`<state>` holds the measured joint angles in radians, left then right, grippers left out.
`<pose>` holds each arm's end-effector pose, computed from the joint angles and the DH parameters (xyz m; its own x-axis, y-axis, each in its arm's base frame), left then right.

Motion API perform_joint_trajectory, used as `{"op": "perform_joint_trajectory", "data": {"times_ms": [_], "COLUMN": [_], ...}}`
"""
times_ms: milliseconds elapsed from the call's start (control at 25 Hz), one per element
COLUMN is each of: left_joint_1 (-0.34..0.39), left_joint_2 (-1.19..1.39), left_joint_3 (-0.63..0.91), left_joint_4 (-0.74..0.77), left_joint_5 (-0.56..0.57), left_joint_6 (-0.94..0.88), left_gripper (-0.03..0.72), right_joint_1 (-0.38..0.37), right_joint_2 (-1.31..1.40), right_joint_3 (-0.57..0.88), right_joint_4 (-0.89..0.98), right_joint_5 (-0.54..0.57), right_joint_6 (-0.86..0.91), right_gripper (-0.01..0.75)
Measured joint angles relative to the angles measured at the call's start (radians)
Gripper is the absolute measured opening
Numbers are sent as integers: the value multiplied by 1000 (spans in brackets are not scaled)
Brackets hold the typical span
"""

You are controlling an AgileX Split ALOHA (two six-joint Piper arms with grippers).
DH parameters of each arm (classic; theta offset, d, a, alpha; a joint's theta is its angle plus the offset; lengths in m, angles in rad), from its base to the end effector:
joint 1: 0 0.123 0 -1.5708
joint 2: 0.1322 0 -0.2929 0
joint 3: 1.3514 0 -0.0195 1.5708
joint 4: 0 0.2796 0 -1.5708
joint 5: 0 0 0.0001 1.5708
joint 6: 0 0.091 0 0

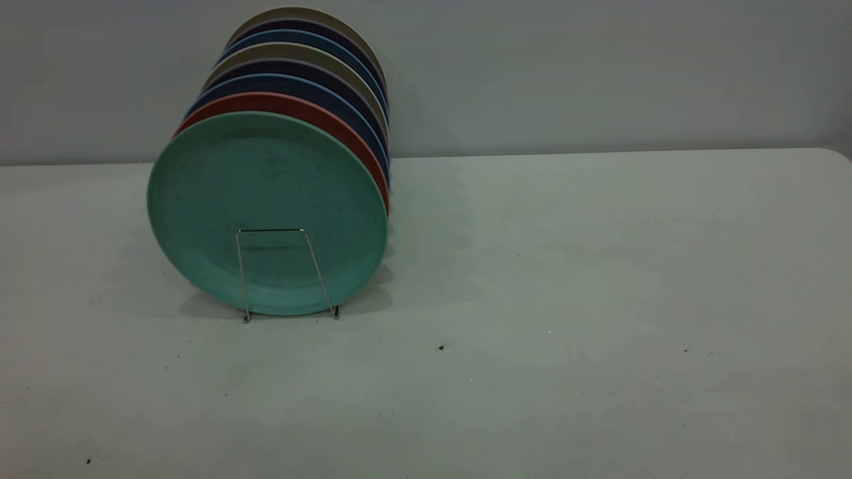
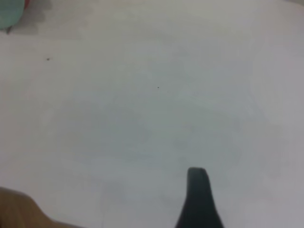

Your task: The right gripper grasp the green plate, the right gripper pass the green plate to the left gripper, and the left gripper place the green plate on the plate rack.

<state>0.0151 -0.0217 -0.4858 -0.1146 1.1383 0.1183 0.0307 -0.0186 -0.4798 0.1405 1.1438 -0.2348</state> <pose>0.0072 -0.0093 0.2814 -0.5086 0.0620 -0.8588 0.1099 0.9939 0.0067 0.0075 0.0118 0.2794 -0.4937 -0.1892 -0.8488 -0.2289 0.9699 -0.0830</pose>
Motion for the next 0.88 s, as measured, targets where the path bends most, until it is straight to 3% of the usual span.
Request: {"op": "perform_joint_trajectory", "data": {"times_ms": [880], "left_joint_1": [-1], "left_joint_2": [0], "left_joint_3": [0], "left_joint_4": [0], "left_joint_5": [0], "left_joint_6": [-1], "left_gripper": [427], "right_joint_1": [0], "right_joint_2": [0], "right_joint_3": [0], "right_joint_4": [-107], "right_joint_5": [-1], "right_joint_6": [153], "right_gripper": [573]}}
